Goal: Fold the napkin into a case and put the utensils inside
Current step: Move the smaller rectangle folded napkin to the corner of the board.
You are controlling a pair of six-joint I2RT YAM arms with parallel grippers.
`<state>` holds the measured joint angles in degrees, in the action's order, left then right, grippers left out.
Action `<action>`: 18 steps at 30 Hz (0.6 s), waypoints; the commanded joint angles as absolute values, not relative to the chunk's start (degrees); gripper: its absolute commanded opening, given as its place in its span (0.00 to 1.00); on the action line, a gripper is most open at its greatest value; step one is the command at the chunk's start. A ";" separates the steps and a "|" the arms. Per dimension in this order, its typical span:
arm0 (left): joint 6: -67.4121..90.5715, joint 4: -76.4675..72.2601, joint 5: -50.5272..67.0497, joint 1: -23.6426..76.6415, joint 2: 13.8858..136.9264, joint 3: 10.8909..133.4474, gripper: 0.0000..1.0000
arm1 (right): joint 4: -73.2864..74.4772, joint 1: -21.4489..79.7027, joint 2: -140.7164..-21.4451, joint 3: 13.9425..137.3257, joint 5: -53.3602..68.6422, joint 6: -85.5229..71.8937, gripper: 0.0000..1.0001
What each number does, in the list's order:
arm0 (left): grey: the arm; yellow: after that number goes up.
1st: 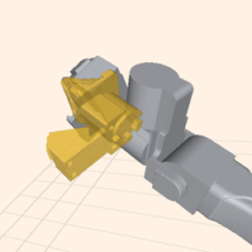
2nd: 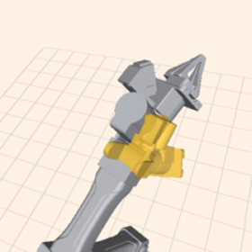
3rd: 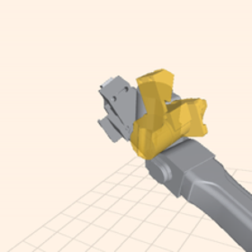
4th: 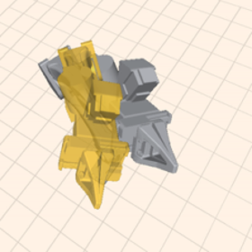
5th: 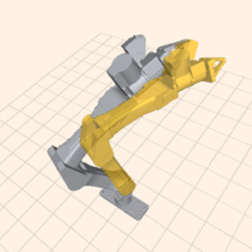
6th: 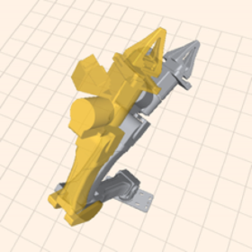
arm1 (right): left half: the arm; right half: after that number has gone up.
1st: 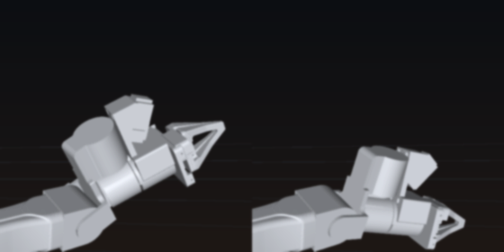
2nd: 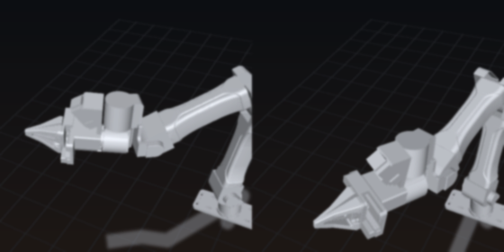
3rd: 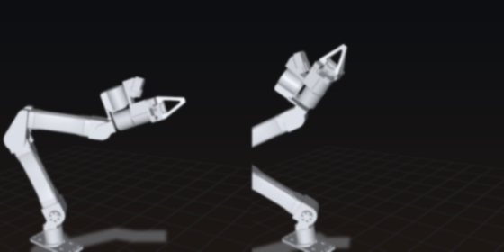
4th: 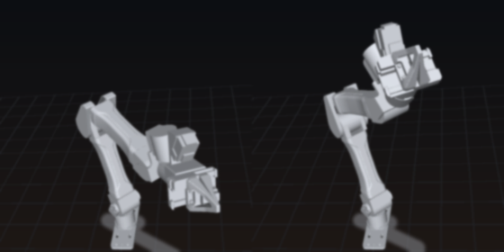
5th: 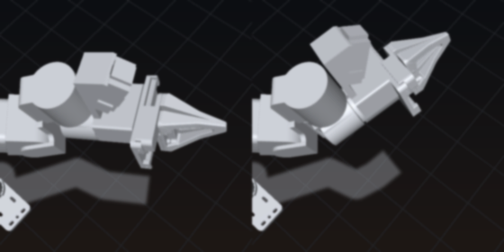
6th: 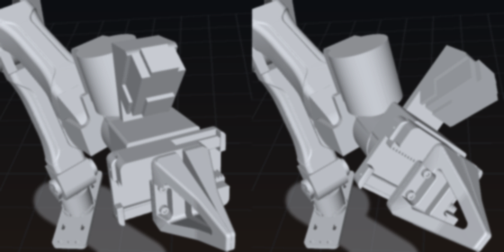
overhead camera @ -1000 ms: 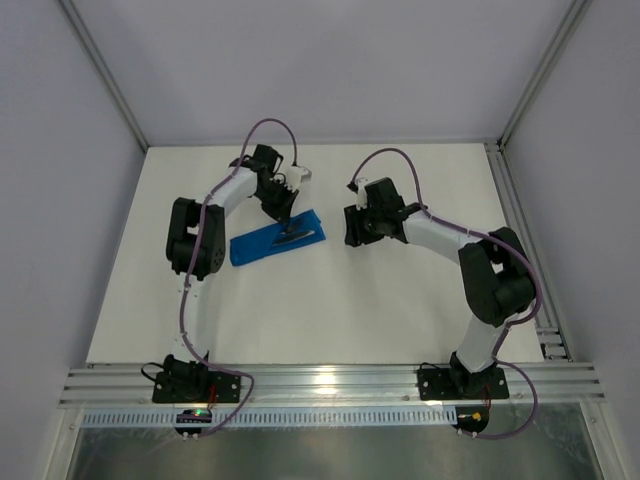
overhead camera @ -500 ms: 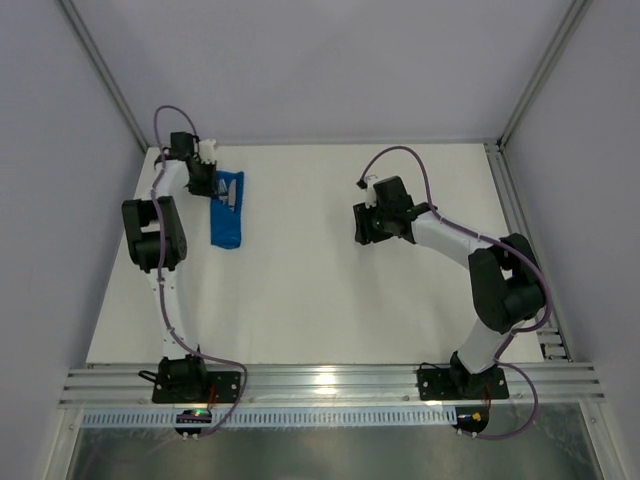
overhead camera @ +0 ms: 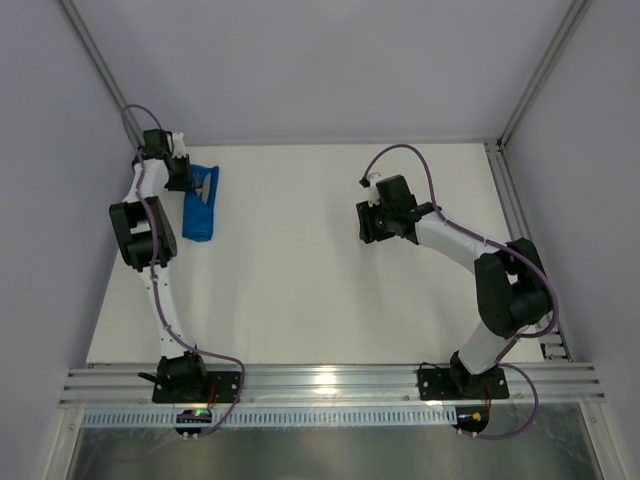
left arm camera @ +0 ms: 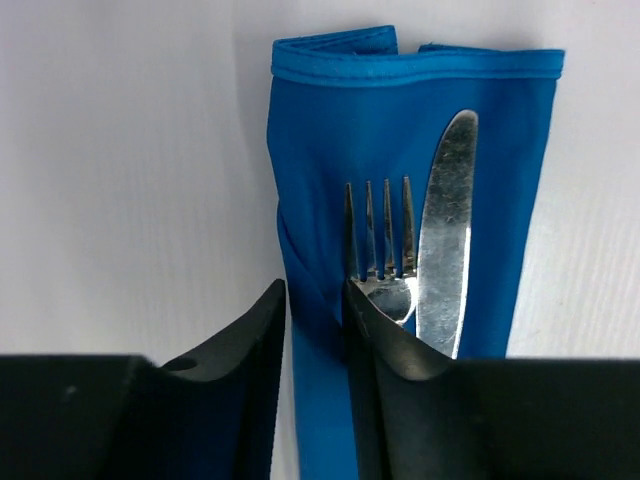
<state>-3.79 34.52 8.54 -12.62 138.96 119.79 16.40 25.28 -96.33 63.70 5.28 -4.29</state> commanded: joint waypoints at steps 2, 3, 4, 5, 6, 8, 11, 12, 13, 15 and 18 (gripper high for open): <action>-2.55 35.16 7.56 -13.89 139.31 122.52 0.46 | 16.35 25.14 -92.20 62.58 3.96 -3.08 0.48; -2.55 35.24 7.47 -13.89 138.96 122.35 0.48 | 16.35 25.14 -91.94 62.58 3.87 -2.99 0.48; -2.64 35.24 7.56 -13.80 138.43 122.08 0.50 | 16.61 25.14 -91.41 62.67 3.78 -2.90 0.48; -2.64 34.90 7.38 -13.89 137.04 121.21 0.51 | 16.79 25.14 -91.23 62.75 3.69 -2.81 0.48; -2.64 34.72 7.12 -13.89 136.15 120.85 0.51 | 16.96 25.14 -91.06 62.93 3.52 -2.73 0.48; -2.64 34.63 6.07 -13.80 133.35 120.41 0.51 | 17.31 25.14 -90.18 63.28 3.34 -2.81 0.48; -3.16 35.07 5.54 -13.89 130.09 119.89 0.51 | 17.66 25.05 -88.17 63.63 3.17 -3.16 0.49; -3.34 35.24 5.45 -13.80 127.21 118.58 0.51 | 17.93 24.79 -87.46 63.72 2.64 -3.34 0.51; -3.60 35.42 5.62 -13.89 125.44 117.43 0.52 | 18.10 24.44 -86.84 63.81 1.33 -3.60 0.55; -4.48 35.94 7.11 -13.89 119.14 112.62 0.57 | 19.16 22.51 -84.57 63.90 0.27 -4.83 0.64; -7.02 39.35 9.57 -13.80 109.65 106.19 0.94 | 20.39 19.17 -80.79 62.67 -2.37 -7.20 0.70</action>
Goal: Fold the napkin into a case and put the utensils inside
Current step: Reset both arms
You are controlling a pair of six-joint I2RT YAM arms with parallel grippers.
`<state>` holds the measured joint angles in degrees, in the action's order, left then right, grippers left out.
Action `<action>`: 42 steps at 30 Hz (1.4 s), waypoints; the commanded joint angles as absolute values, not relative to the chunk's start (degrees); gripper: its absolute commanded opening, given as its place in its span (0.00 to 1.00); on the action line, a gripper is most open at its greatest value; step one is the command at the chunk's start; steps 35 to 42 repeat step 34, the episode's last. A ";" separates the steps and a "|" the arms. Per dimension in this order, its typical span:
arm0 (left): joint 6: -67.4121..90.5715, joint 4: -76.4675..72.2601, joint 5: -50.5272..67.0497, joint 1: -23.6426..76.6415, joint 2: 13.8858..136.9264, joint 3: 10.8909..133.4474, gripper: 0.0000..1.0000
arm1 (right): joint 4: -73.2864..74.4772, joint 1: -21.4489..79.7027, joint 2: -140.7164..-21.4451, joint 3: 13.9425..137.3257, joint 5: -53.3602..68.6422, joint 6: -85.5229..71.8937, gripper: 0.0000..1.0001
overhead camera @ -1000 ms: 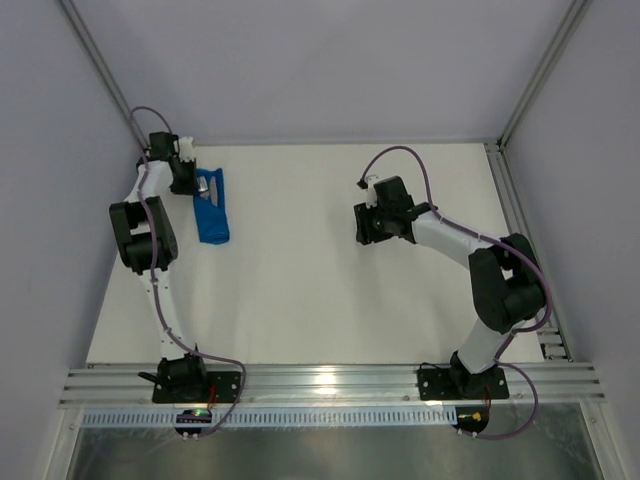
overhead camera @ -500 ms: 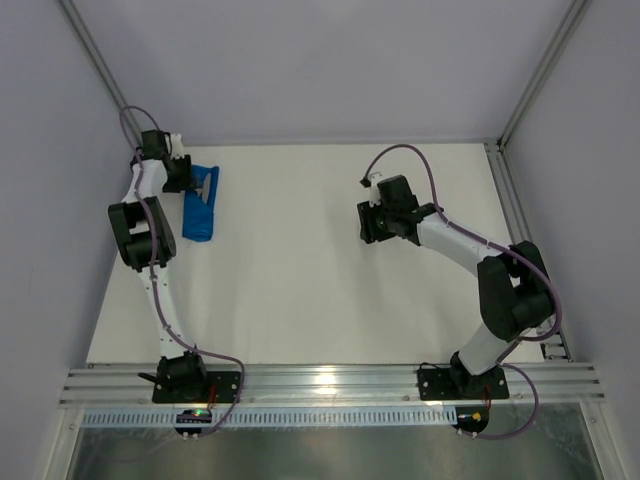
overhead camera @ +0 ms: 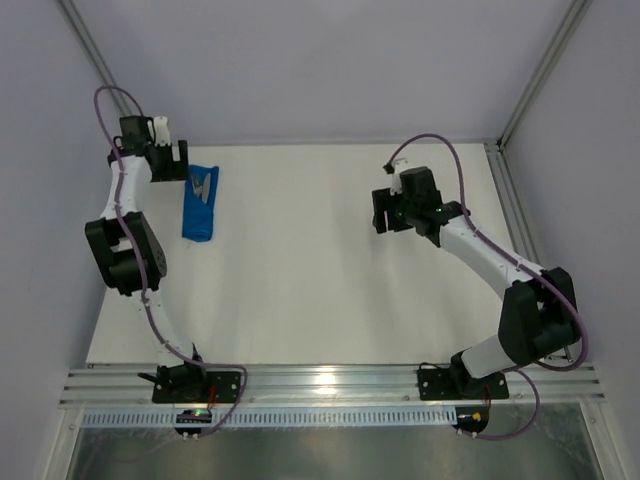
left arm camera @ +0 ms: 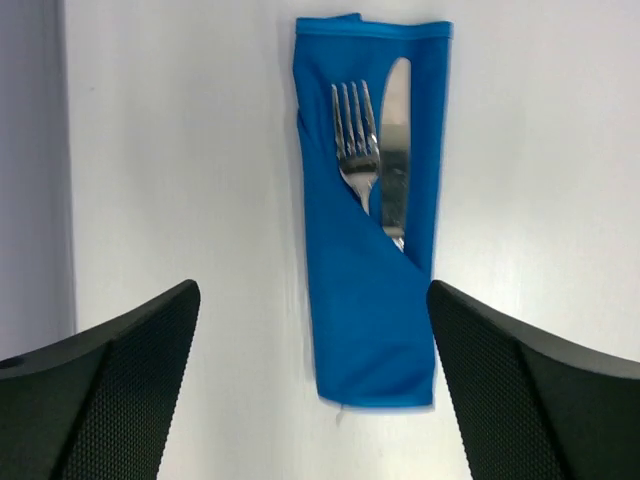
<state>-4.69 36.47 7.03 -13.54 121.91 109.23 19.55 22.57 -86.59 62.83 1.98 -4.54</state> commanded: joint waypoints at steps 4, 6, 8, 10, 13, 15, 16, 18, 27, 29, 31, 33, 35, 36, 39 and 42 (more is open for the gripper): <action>-10.36 43.76 7.57 -13.89 98.40 91.29 0.99 | 21.35 10.57 -75.33 58.20 -4.21 -11.15 0.71; -11.33 44.03 5.37 -13.97 93.72 85.37 0.99 | 21.71 8.36 -73.49 56.87 -6.23 -14.04 0.72; -12.30 43.24 2.91 -14.50 86.07 76.58 0.99 | 22.85 6.78 -71.64 56.34 -10.61 -16.51 0.75; -12.83 43.33 2.55 -16.25 78.54 71.66 0.99 | 24.51 6.50 -70.76 56.51 -14.31 -19.15 0.78; -14.84 45.61 0.80 -18.80 72.18 64.26 0.99 | 26.71 6.33 -71.19 57.30 -20.90 -21.62 0.79; -15.64 47.81 -4.55 -19.16 66.81 59.52 0.99 | 27.51 6.33 -71.63 57.83 -22.76 -22.67 0.81; -15.82 48.33 -5.96 -19.51 65.06 57.94 0.99 | 27.86 6.33 -71.89 58.35 -22.68 -23.72 0.81; -16.00 50.26 -8.25 -19.95 59.87 53.73 0.99 | 27.25 6.33 -72.16 58.54 -21.45 -23.82 0.81; -18.54 48.78 -11.52 -20.04 45.71 41.05 0.99 | 17.94 6.33 -69.52 52.74 -15.83 -24.08 0.80; -18.20 48.52 -11.34 -20.04 44.65 39.55 0.99 | 16.09 6.42 -69.52 51.42 -13.20 -23.99 0.80; -17.75 48.78 -11.86 -20.13 44.47 39.20 0.99 | 13.28 6.42 -68.82 49.49 -11.17 -23.91 0.78; -17.67 48.87 -12.30 -20.13 44.30 39.11 0.99 | 10.48 6.33 -67.86 47.39 -8.71 -24.25 0.77; -17.58 48.78 -12.48 -20.13 44.21 38.94 0.99 | 9.85 6.33 -66.72 46.94 -8.35 -24.78 0.77; -17.58 48.78 -12.48 -20.13 44.21 38.94 0.99 | 9.85 6.33 -66.72 46.94 -8.35 -24.78 0.77; -17.58 48.78 -12.48 -20.13 44.21 38.94 0.99 | 9.85 6.33 -66.72 46.94 -8.35 -24.78 0.77; -17.58 48.78 -12.48 -20.13 44.21 38.94 0.99 | 9.85 6.33 -66.72 46.94 -8.35 -24.78 0.77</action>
